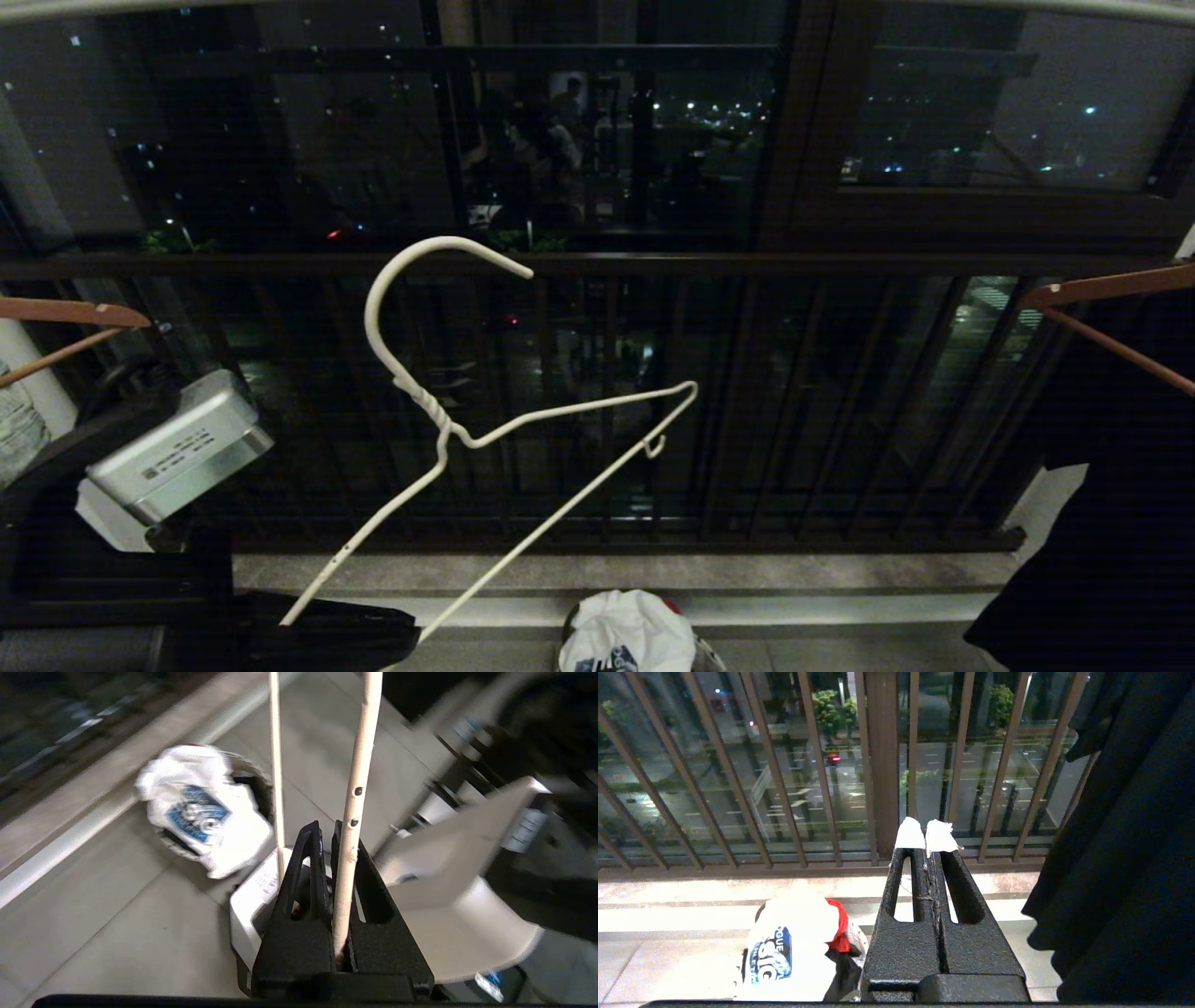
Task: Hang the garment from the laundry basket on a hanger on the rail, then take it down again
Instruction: Pick up the clothes rack on the clothesline
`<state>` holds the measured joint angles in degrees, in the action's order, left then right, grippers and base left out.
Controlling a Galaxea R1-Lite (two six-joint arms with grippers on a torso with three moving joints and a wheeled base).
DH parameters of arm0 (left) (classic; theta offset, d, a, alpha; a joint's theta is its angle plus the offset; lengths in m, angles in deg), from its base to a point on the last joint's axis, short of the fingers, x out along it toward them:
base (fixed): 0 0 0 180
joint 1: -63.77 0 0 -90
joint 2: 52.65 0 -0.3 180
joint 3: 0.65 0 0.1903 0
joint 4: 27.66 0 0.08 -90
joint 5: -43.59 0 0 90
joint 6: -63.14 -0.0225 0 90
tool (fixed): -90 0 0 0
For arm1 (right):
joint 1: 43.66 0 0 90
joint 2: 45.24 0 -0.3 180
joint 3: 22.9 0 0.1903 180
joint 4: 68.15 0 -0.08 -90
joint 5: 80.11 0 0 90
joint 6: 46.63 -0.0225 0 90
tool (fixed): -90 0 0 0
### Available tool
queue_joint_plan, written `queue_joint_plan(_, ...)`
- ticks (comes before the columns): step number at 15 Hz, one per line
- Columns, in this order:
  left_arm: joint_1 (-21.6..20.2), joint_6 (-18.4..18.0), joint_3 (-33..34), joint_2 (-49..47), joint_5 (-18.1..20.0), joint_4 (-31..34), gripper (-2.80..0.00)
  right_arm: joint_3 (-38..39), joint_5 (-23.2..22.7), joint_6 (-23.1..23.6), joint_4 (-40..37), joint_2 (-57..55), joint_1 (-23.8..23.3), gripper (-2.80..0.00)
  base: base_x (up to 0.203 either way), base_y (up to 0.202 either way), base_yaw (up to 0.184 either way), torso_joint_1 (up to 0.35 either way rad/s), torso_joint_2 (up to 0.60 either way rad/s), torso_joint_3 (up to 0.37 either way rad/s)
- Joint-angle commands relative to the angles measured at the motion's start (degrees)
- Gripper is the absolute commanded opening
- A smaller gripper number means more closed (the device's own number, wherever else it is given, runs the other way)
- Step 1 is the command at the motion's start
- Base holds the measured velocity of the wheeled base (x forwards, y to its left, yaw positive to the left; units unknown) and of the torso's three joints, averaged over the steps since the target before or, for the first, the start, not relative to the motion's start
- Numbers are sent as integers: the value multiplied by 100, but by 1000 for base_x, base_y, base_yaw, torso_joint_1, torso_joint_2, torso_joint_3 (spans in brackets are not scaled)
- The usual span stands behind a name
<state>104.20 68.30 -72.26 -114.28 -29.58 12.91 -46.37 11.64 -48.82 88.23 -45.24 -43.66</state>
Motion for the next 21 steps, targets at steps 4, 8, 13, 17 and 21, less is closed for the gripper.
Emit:
queue_joint_plan(4,0,-305,-63,-370,301,4,-280,1,0,17,-1,-9,0,-280,0,0,0,0,0,0)
queue_joint_plan(8,0,-306,-282,-553,321,11,-280,1,0,8,-1,-9,0,-280,0,0,0,0,0,0)
queue_joint_plan(13,-4,-305,-291,-564,312,11,-280,1,-9,26,-1,-9,0,-280,0,0,0,-20,31,23)
queue_joint_plan(17,-8,-305,-300,-480,310,11,-280,1,-9,17,-1,-9,0,-280,0,0,0,-138,308,162)
queue_joint_plan(21,-8,-305,-291,-467,303,11,-280,1,-9,8,-1,-9,0,-280,0,0,0,-146,319,170)
